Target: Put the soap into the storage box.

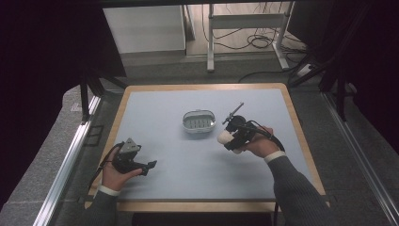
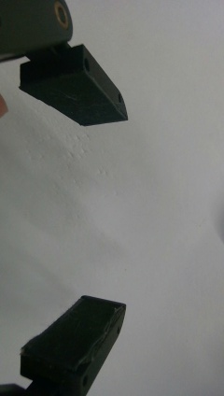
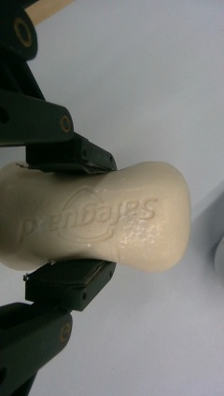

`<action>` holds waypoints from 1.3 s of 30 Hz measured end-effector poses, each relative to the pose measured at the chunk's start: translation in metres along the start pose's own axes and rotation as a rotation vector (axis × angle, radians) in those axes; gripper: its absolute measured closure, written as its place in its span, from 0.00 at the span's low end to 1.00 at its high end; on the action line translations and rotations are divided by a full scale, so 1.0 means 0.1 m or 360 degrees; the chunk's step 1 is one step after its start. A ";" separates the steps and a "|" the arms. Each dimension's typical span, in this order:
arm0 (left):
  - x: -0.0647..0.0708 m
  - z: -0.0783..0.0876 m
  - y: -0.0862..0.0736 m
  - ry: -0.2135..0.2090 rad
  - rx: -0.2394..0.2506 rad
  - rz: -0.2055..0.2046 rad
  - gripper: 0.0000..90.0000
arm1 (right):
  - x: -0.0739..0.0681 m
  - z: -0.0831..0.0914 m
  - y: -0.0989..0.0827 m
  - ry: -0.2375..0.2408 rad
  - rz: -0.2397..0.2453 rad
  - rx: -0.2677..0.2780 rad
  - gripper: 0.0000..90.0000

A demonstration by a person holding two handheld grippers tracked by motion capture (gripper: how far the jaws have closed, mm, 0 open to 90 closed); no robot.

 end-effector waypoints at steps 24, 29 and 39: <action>0.01 -0.02 0.00 -0.0005 -0.0009 -0.0008 0.10 | 0.14 -0.03 0.39 0.0023 -0.0001 0.0043 0.55; 0.01 -0.02 0.00 -0.0011 -0.0012 -0.0012 0.10 | 0.13 -0.02 0.44 0.0027 0.0019 0.0051 0.55; 0.02 -0.02 0.00 -0.0014 -0.0003 -0.0002 0.10 | 0.12 -0.06 0.59 0.0030 0.0057 0.0044 0.55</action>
Point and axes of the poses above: each handheld gripper's, and its own axes: z roughly backward along the jaws, y roughly out of its top, x roughly to its right, the point moved 8 cm from there along -z, roughly forward along the jaws, and after that the axes turned 12 degrees about -z, right-handed, at the moved point
